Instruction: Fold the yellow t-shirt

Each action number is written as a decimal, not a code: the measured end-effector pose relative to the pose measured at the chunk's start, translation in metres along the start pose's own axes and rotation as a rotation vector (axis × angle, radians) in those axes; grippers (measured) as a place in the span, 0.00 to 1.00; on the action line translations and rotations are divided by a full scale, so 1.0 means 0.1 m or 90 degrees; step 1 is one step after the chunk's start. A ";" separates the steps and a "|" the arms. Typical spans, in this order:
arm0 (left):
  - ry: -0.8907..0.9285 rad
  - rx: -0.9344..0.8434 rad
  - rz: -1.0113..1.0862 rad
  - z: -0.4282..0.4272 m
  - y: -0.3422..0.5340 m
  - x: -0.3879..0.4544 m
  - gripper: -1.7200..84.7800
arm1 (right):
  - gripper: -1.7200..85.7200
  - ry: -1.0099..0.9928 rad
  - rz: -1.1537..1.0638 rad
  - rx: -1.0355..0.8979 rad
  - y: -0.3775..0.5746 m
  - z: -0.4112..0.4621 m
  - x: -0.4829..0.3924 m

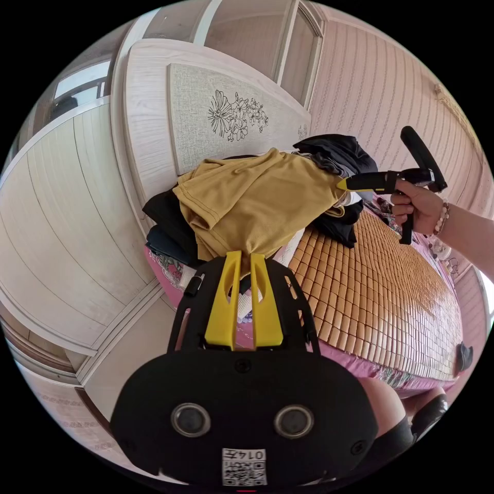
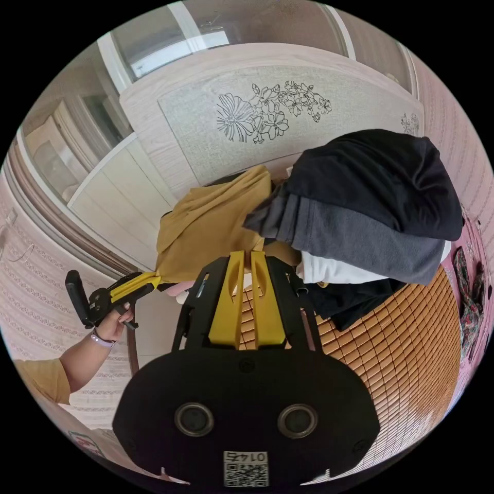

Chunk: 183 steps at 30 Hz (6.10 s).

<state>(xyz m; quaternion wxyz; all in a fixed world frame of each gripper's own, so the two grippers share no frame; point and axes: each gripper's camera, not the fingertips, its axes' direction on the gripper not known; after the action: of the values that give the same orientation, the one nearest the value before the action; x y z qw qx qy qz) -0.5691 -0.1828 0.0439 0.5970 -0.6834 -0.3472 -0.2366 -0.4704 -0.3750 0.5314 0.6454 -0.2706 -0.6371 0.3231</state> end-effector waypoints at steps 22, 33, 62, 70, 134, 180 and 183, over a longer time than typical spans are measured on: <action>0.584 -0.120 0.336 -0.76 1.35 4.13 0.05 | 0.08 0.304 0.239 -0.131 4.15 -3.19 2.05; 0.409 -0.240 0.267 0.32 1.04 4.42 0.08 | 0.11 0.080 0.256 -0.057 4.50 -2.83 1.02; 0.309 -0.337 0.413 1.37 1.34 5.94 0.04 | 0.03 0.080 0.639 0.260 4.66 -6.26 1.12; 0.327 -0.349 0.403 1.09 1.43 5.92 0.03 | 0.03 0.030 0.653 0.313 4.50 -6.77 0.58; 0.444 0.271 0.293 -2.27 -1.09 6.13 0.02 | 0.03 0.161 0.362 0.746 1.06 -11.24 -0.85; 0.261 -0.411 0.366 2.27 1.32 5.42 0.04 | 0.04 0.186 0.663 -0.047 3.90 -7.44 1.65; 0.268 -0.422 0.420 2.13 1.39 5.34 0.05 | 0.03 0.165 0.665 -0.033 4.12 -7.57 1.61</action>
<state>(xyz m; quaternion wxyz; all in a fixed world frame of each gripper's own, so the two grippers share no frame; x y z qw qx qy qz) -0.1376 0.1220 0.3102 0.4484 -0.8465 0.1086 -0.2656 0.2514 0.0608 0.2906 0.4651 -0.6048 -0.3409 0.5492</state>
